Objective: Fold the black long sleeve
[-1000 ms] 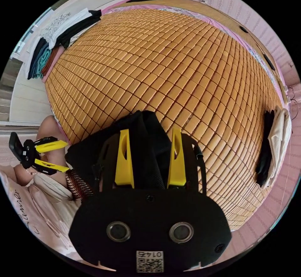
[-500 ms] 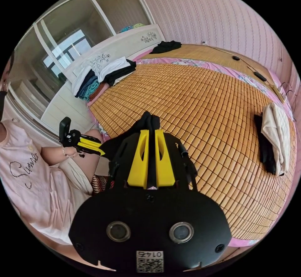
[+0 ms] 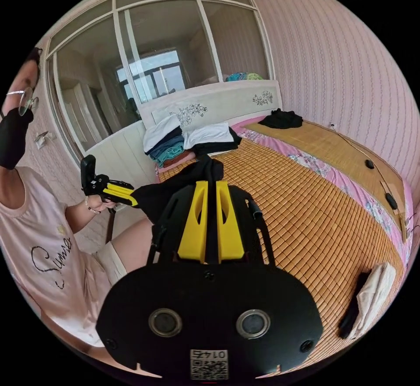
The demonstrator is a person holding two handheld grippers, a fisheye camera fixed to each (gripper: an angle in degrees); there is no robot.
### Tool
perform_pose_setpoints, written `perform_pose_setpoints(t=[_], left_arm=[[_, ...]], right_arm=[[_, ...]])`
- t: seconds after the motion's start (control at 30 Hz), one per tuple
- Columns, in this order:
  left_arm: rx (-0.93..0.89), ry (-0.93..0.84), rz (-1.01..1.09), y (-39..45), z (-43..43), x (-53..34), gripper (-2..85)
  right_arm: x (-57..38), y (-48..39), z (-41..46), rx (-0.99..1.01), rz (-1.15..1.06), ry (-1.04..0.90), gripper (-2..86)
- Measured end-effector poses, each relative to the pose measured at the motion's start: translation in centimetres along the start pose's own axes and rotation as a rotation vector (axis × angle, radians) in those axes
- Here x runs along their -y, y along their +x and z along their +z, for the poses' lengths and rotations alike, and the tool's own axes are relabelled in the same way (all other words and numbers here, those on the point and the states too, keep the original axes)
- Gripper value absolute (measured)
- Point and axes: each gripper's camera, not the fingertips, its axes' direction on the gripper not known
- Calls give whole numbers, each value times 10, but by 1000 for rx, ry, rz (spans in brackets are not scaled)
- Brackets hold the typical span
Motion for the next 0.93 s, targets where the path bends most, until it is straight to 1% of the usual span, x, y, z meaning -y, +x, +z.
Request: perform_pose_setpoints(t=[0.13,0.2,0.23,0.27,0.3,0.33,0.37,0.4,0.43,0.47,0.5,0.53,0.6,0.67,0.7,0.73,0.77,0.8,0.87,0.9,0.93], left_arm=[[110,54,-58,-65,-35,23,-3],[201,83,-83,-122,-63,49,3],[227,89,-88,-138,-69,58,8],[281,89,-110,-175,-81,77,18],[332,75,-164,-219,-88,97,42],[345,68,-213,-244,-91,107,53],[367,44,-319,-296,-93,123,76],[414,45,-444,-343,-94,130,90],[425,39,-493,-362,-93,131,92],[454,44,-561,-386,-90,128,94],[441,63,-554,-391,-85,123,94],[435,61,-543,-389,-82,119,94],[437,55,-448,-354,-66,99,91],[405,40,-371,-312,-47,73,88],[372,26,-341,-283,-33,54,86],[352,21,-331,-268,-26,44,84],[302,6,-310,-239,-11,26,83],[252,-17,-293,-210,5,12,82],[166,-47,-263,-165,30,-4,80],[111,-60,-234,-134,47,-10,77],[86,-63,-210,-118,56,-13,76]], right_arm=[[97,-13,52,69,-139,-13,23],[149,-18,82,85,-189,-39,26],[190,-20,108,91,-207,-75,30],[237,-20,141,99,-199,-142,37],[261,-20,160,105,-189,-179,41],[308,-16,200,104,-158,-225,56],[350,-11,240,72,-93,-247,70],[367,-8,260,60,-56,-251,76],[391,-2,298,12,17,-289,84],[400,2,331,-44,71,-373,88],[399,1,343,-60,79,-407,93],[391,-1,358,-62,76,-447,101],[362,-9,360,0,15,-429,103],[290,-16,340,33,-87,-443,103],[268,-16,332,32,-103,-454,103],[218,-15,311,17,-112,-479,101],[164,-14,286,8,-96,-509,98],[136,-13,272,0,-81,-520,96],[26,-10,208,-58,54,-576,89],[0,-11,190,-78,99,-585,87],[-50,-13,154,-120,189,-591,86]])
